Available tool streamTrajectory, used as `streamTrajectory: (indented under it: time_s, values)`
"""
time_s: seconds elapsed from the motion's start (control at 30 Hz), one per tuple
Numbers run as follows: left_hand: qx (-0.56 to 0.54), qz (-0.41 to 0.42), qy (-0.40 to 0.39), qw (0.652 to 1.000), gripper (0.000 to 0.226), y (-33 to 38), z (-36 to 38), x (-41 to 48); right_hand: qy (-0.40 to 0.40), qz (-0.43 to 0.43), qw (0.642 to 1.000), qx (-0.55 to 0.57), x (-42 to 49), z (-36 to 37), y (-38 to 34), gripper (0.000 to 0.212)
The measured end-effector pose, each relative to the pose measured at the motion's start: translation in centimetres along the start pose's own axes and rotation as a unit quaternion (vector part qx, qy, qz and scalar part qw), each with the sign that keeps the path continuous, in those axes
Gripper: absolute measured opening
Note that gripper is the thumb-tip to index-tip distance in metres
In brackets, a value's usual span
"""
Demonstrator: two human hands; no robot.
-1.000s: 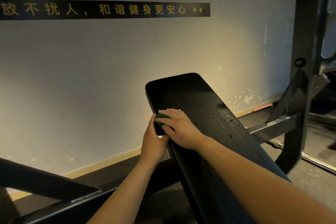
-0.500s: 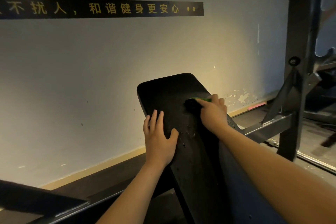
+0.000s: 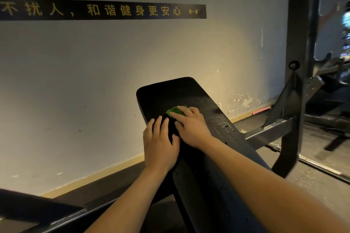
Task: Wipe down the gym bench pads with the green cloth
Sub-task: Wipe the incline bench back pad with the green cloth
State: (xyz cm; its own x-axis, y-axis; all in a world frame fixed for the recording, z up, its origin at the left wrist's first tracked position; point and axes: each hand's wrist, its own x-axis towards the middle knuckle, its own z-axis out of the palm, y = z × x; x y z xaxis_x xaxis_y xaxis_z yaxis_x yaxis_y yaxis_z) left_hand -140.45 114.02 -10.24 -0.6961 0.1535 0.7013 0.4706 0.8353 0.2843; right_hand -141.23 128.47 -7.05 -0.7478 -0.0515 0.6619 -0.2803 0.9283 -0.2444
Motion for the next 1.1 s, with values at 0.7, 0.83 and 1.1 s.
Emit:
streamTrajectory:
  time_s: [0.7,0.83,1.1]
  values:
    - [0.035,-0.001,-0.045,0.998,0.056,2.5,0.6,-0.4,0.09,0.185,0.977,0.05,-0.4,-0.7,4.6,0.05]
    - [0.032,0.001,-0.039,0.999,0.055,2.5,0.4,-0.6,0.053,0.098,0.991,0.081,-2.4,0.0,3.4,0.045]
    - [0.015,-0.005,-0.042,0.999,0.054,2.6,0.5,-1.5,0.07,0.218,0.973,0.03,-5.2,-2.0,8.0,0.045]
